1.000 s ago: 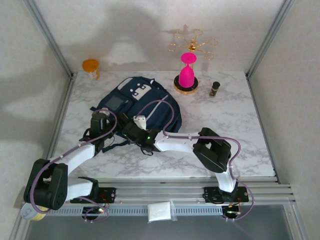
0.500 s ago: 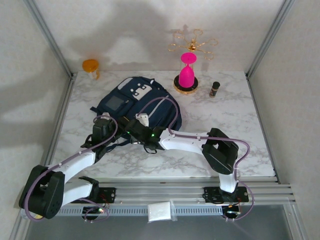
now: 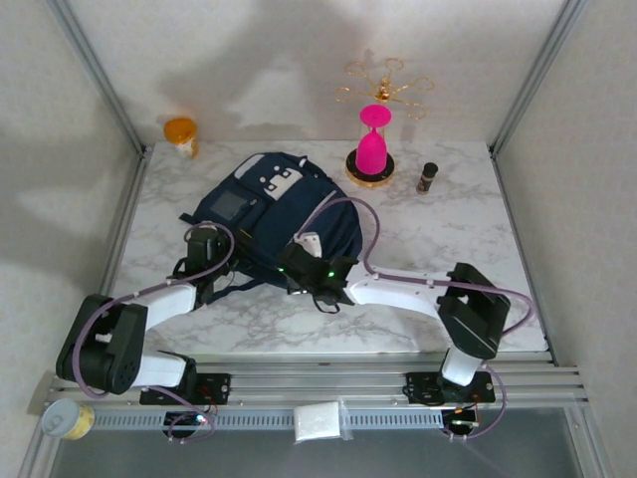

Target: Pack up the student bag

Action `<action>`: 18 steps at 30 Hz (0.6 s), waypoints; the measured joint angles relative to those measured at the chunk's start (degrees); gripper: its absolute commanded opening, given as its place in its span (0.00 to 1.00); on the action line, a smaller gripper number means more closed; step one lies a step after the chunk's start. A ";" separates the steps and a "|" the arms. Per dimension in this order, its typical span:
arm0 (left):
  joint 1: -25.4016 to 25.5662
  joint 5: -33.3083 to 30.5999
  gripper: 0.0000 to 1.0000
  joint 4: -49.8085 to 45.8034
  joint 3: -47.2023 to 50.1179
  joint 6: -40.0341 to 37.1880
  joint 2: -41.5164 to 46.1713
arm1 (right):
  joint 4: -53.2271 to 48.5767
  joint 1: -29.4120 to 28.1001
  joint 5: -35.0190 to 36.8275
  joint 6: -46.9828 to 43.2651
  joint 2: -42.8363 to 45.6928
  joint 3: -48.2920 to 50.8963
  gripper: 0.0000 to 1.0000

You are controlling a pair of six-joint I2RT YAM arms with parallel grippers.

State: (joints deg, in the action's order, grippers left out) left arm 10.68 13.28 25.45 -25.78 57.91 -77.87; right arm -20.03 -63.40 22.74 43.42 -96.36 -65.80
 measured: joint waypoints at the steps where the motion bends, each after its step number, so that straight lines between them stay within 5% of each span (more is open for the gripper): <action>1: -0.52 0.00 0.41 -0.20 -0.35 -0.57 0.09 | -0.42 0.90 0.00 -0.81 1.31 1.14 0.00; 9: 1.49 -0.42 0.51 -3.21 0.35 -0.63 9.44 | 2.75 2.60 -3.21 -8.90 3.06 2.45 0.00; 18: 3.17 0.48 0.49 -3.19 0.85 0.63 11.32 | 7.48 -0.59 -8.26 -3.54 -2.93 -1.40 0.25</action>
State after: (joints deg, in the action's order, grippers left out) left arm 13.85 13.76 22.26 -24.93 58.54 -66.54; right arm -12.56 -63.99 14.48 39.88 -99.29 -67.20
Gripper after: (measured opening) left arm 0.501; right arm 0.216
